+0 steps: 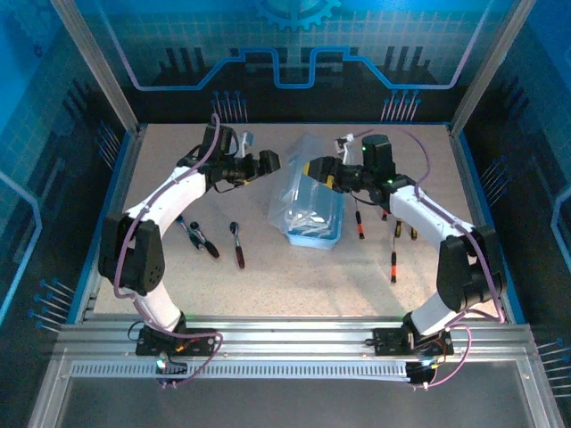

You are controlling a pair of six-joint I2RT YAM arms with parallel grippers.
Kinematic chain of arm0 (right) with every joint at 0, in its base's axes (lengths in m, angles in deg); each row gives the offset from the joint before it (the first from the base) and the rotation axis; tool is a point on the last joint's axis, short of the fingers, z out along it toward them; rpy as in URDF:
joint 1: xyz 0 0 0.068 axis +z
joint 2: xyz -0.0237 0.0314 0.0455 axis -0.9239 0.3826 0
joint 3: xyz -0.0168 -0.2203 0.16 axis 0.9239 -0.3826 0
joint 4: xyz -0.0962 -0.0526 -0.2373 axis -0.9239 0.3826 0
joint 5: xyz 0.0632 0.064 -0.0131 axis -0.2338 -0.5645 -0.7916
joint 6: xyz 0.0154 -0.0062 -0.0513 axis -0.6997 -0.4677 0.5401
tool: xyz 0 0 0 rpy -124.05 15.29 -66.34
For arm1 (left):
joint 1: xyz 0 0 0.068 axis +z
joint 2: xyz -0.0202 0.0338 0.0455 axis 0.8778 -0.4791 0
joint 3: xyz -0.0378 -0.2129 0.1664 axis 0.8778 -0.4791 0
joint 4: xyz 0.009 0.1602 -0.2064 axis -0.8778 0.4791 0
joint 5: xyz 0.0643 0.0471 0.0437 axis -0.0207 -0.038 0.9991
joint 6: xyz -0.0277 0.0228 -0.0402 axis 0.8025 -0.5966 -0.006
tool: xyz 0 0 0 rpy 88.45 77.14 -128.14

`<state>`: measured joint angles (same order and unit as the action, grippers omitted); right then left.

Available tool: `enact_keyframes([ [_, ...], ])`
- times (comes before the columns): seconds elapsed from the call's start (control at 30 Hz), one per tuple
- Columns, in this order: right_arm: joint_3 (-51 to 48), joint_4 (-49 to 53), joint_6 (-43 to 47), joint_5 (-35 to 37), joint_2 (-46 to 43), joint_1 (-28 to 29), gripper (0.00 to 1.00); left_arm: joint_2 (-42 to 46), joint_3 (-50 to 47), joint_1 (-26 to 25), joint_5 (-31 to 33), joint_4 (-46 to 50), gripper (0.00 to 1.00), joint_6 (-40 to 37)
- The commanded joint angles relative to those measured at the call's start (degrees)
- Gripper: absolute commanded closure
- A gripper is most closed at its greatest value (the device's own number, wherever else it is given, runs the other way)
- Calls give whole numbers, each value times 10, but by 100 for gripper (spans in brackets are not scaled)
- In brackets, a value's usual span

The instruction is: Pack the tool kit

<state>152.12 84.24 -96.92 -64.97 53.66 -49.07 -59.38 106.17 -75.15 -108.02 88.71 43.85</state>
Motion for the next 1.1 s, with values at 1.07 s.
enact_keyframes([
  [1.07,263,150,64,49,162,91,27,37,-91,68,59,19,1,80],
])
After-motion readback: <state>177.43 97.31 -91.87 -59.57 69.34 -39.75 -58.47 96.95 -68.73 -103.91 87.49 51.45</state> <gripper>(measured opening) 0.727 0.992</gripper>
